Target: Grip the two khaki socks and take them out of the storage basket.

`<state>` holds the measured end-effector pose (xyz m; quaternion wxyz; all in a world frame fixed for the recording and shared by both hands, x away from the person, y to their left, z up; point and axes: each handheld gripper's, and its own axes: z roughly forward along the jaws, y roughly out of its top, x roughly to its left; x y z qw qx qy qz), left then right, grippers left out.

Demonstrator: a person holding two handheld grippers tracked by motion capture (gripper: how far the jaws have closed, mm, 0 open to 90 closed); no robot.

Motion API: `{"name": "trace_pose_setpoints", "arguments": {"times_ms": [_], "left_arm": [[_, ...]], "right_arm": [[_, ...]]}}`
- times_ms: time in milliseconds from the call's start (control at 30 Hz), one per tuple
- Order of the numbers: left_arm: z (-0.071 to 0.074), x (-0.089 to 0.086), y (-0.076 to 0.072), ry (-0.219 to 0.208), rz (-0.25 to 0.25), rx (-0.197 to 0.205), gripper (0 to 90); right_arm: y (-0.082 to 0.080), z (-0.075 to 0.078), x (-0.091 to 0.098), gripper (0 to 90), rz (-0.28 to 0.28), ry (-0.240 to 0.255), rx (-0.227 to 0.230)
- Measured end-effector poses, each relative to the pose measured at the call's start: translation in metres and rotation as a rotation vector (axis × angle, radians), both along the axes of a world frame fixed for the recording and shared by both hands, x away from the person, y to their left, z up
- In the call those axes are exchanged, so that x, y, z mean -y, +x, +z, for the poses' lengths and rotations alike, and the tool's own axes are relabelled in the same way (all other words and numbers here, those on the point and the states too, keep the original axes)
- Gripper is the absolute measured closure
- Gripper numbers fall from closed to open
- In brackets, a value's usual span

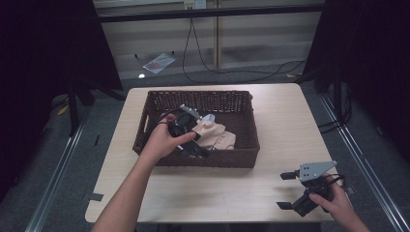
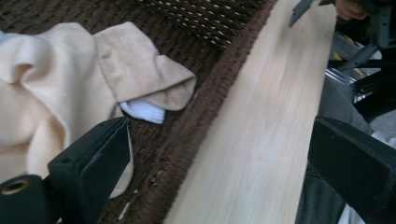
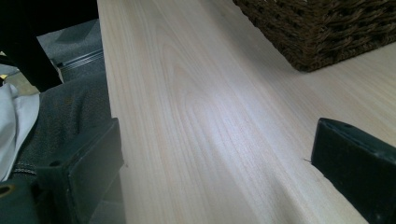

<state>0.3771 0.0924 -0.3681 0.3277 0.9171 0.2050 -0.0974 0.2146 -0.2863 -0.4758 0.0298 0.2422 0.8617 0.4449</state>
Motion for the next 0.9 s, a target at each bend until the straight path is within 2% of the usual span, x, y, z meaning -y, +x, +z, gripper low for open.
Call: {"name": "trace_pose_setpoints", "arguments": {"times_ms": [100,133,300,400,467,533,733,800,900], "left_arm": [[0.0,-0.001,0.005,0.013,-0.013,0.001,5.8],[0.0,0.0,0.005,0.011,0.009,-0.005,5.8],[0.002,-0.001,0.013,0.039,0.017,-0.011,5.8],[0.003,0.0,0.018,0.051,0.049,-0.018,5.8],[0.003,0.0,0.023,0.073,0.054,-0.017,5.8],[0.002,0.001,0.026,0.083,0.058,-0.028,5.8],[-0.001,0.002,0.033,0.107,0.077,-0.024,5.8],[-0.002,0.003,0.037,0.129,0.085,-0.038,5.8],[-0.004,0.005,0.04,0.127,0.107,-0.06,6.2]], "right_arm": [[0.0,0.0,0.0,1.5,0.0,0.0,0.0],[0.0,0.0,0.0,1.5,0.0,-0.001,0.001],[0.0,0.0,0.0,1.5,0.002,-0.001,0.001],[0.0,0.0,0.0,1.5,0.002,-0.001,0.0],[0.0,0.0,0.0,1.5,0.001,-0.001,-0.001],[0.0,0.0,0.0,1.5,0.001,0.001,-0.001],[0.0,0.0,0.0,1.5,0.002,-0.001,-0.001],[0.0,0.0,0.0,1.5,0.001,-0.003,0.001],[0.0,0.0,0.0,1.5,0.001,-0.001,0.0]]}}
